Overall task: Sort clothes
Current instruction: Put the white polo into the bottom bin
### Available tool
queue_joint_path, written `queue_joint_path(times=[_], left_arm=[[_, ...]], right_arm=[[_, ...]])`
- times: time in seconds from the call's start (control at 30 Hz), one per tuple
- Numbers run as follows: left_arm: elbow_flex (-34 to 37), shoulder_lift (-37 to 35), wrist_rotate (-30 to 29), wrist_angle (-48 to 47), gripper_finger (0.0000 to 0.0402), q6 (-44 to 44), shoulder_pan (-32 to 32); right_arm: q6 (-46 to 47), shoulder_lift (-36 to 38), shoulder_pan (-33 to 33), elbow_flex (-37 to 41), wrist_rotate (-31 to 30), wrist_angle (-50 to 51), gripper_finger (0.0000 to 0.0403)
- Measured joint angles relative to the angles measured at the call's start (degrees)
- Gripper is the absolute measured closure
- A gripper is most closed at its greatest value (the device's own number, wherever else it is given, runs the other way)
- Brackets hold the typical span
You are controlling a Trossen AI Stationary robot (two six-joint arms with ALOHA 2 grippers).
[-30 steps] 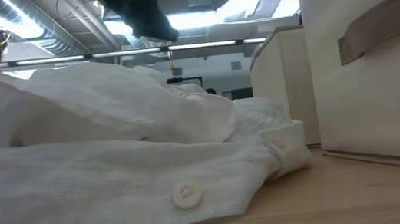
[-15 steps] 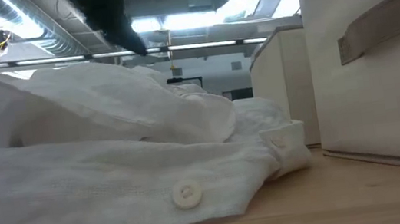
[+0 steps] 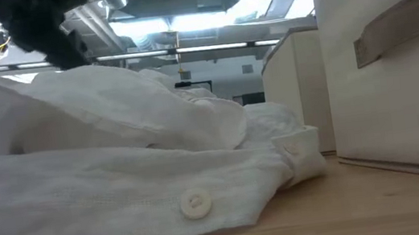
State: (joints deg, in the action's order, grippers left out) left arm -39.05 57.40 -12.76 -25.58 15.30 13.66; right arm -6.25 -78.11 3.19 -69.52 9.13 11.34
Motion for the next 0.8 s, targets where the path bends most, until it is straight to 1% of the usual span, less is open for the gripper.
queue_joint_path(times=[0.13, 0.27, 0.33, 0.43, 0.53, 0.6, 0.7, 0.8], left_arm=[[3.36, -1.22, -1.31, 1.02, 0.0270, 2.22, 1.99], [5.65, -1.15, -1.41, 0.91, 0.0270, 2.70, 2.78], [6.28, -1.15, -1.39, 0.70, 0.0270, 2.82, 2.90], [6.88, -1.15, -1.41, 0.93, 0.0270, 2.84, 2.96], [7.48, -1.15, -1.41, 1.40, 0.0270, 2.26, 2.96], [8.24, -1.15, -1.41, 1.58, 0.0270, 2.06, 2.94], [9.76, -1.15, -1.41, 3.35, 0.0270, 2.28, 2.92], [10.99, -1.15, -1.41, 5.07, 0.0270, 2.28, 2.91]], right_arm=[[4.68, -3.67, 0.04, -0.01, -1.48, -7.42, 0.0182], [7.51, -7.98, -0.34, -0.02, -1.76, -10.41, 0.0175], [8.51, -10.32, -1.24, -0.02, -1.36, -11.11, 0.0157], [9.21, -14.38, -3.44, -1.45, -1.03, -11.06, 0.0118], [7.36, -18.38, -5.99, -2.95, -1.06, -10.88, 0.0081], [4.99, -20.70, -7.41, -3.44, -1.11, -11.23, 0.0065], [1.33, -23.72, -9.10, -3.65, -1.12, -11.57, 0.0055], [-1.57, -27.02, -10.09, -3.60, -1.34, -11.29, 0.0058]])
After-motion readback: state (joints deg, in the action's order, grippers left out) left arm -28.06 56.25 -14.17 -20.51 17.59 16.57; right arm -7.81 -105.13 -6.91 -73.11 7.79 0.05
